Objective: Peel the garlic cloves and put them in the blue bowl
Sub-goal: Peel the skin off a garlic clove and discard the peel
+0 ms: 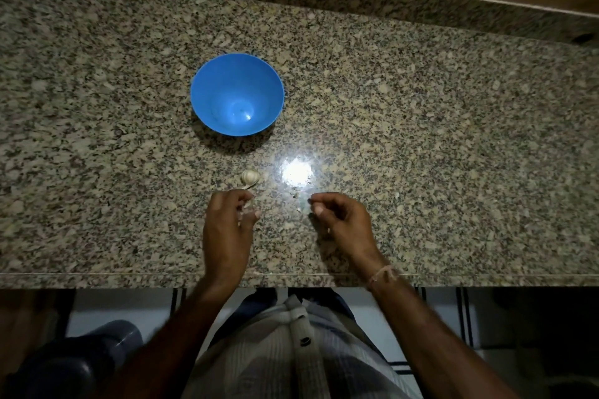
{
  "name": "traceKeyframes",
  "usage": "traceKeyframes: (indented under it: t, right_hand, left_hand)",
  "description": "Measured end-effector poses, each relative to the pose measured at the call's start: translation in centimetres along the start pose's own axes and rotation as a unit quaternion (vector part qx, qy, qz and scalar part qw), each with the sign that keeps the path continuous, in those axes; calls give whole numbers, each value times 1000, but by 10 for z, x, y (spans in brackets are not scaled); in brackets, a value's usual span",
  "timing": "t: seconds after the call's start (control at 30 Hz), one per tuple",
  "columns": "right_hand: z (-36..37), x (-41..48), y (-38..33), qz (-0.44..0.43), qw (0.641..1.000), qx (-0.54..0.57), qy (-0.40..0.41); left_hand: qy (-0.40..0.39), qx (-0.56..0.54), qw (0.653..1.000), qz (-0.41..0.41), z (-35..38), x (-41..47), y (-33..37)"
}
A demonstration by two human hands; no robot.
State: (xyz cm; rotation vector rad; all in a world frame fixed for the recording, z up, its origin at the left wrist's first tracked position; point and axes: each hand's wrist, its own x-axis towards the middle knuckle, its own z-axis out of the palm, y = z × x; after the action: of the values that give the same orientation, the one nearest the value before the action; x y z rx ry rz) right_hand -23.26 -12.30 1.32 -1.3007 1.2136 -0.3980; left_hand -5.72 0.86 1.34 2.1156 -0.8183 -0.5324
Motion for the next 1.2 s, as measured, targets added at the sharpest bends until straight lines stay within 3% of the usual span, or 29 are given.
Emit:
traceKeyframes:
  t: [0.1,0.27,0.57,0.77,1.0,1.2]
  right_hand:
    - [-25,-8,8,-6,999,10,46]
    - [-60,-9,20,-3,996,7,89]
    - [-96,2,27,-42,999,-2,34]
    - [-108,6,28,-52,999,-15,2]
    - [-145,3,24,-83,994,-39,63]
    - [-159,13,32,-138,974,-158,80]
  left_hand:
    - [-38,10,998,41,17,-11,16]
    - [-72,18,997,26,54,-12,26]
    - [5,55,998,-5,73,-10,43]
    - [55,11,998,-34,83,2,60]
    - [58,98,991,-71,94,14,66]
    - [57,121,987,-93,96,19,63]
